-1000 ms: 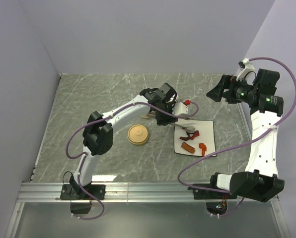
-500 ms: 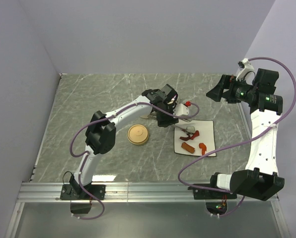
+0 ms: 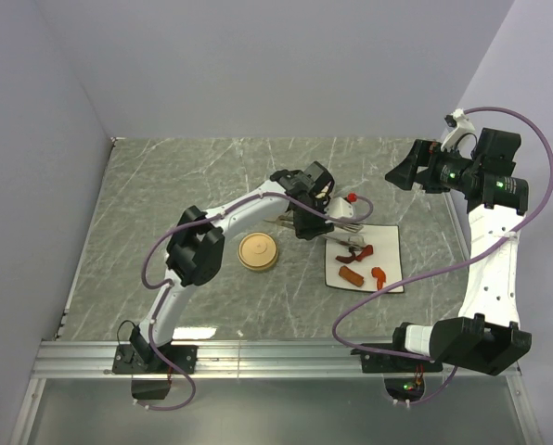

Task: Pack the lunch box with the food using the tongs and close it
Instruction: Pick up the food using the clamp, then place the food into the lunch box

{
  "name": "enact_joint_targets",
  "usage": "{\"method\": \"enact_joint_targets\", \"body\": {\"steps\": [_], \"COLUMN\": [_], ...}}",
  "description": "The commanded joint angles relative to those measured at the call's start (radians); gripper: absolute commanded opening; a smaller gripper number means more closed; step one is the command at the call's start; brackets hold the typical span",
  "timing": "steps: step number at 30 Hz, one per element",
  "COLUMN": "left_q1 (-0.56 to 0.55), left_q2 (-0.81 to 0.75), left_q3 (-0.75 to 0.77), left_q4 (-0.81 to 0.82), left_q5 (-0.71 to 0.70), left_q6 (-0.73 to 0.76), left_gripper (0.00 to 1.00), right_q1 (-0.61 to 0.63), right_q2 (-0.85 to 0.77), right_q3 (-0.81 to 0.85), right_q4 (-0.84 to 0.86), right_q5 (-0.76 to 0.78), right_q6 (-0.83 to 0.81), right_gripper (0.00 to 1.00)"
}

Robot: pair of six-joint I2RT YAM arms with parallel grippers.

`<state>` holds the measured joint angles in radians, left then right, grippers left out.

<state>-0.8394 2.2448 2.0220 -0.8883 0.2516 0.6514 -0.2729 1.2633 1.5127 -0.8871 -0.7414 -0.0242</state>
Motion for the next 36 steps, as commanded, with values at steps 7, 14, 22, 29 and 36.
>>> {"method": "enact_joint_targets", "body": {"steps": [7, 14, 22, 29, 36], "left_q1": [0.002, 0.003, 0.049, 0.177, 0.278], "left_q2": [-0.033, -0.129, -0.237, -0.238, -0.189], "left_q3": [0.064, 0.029, 0.007, 0.026, 0.032], "left_q4": [0.022, 0.015, 0.011, 0.046, 0.095], "left_q5": [-0.018, -0.011, 0.023, 0.028, -0.005], "left_q6": [-0.042, -0.072, -0.142, -0.205, -0.252], "left_gripper": [0.4, 0.34, 0.32, 0.33, 0.34], "right_q1": [-0.006, -0.005, -0.005, -0.006, -0.005], "right_q2": [-0.004, -0.01, -0.013, -0.007, -0.005], "right_q3": [0.0, -0.003, -0.002, 0.003, -0.002], "right_q4": [0.011, 0.011, 0.01, 0.007, 0.01], "right_q5": [0.001, -0.004, -0.006, -0.007, -0.007], "right_q6": [-0.01, -0.01, -0.013, -0.014, -0.014], "right_gripper": [1.0, 1.0, 1.0, 1.0, 1.0]}}
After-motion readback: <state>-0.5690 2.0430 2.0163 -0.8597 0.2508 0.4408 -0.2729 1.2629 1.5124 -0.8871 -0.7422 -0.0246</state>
